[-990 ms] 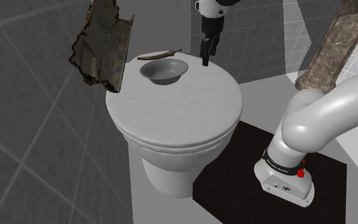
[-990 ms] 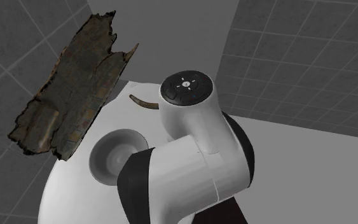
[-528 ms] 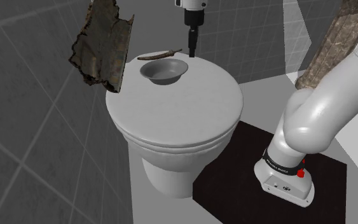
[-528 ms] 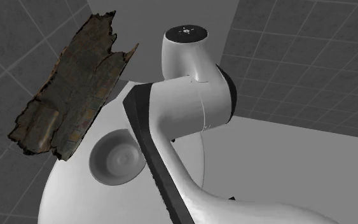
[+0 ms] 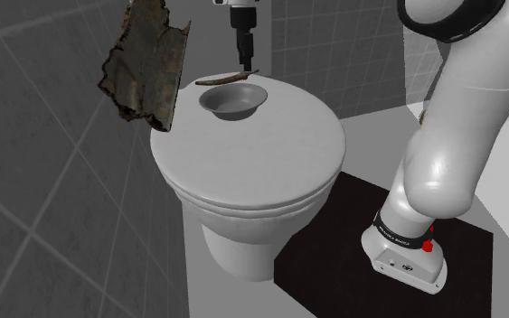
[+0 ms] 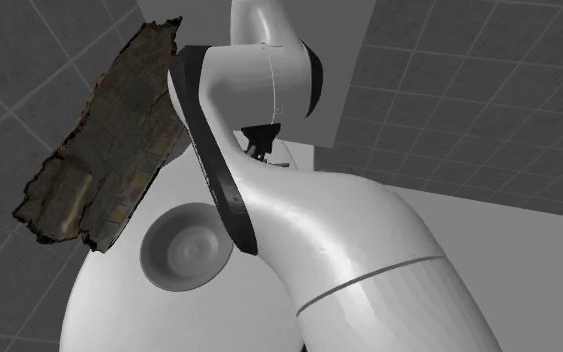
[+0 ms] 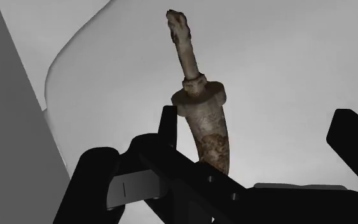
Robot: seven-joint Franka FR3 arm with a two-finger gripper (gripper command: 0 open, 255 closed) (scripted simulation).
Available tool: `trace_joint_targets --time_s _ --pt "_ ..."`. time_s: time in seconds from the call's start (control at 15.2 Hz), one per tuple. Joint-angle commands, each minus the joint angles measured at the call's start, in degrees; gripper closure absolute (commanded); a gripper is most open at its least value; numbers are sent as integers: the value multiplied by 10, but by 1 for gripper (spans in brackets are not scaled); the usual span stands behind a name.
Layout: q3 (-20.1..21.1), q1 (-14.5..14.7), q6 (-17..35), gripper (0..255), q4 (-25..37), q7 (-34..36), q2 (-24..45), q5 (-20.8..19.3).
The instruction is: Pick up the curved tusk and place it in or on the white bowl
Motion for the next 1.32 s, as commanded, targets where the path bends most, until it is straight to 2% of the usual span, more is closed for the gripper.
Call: trace_joint_targets --time_s 0.0,0.13,0.66,1.19,1.25 --pt "2 -2 -35 0 81 -52 59 25" --pt "8 -11 -75 0 171 -96 122 47" --pt "12 -2 -6 0 79 -96 98 41" --pt "13 -2 -6 0 79 -96 98 41" --pt "13 -2 -6 255 79 -96 98 41"
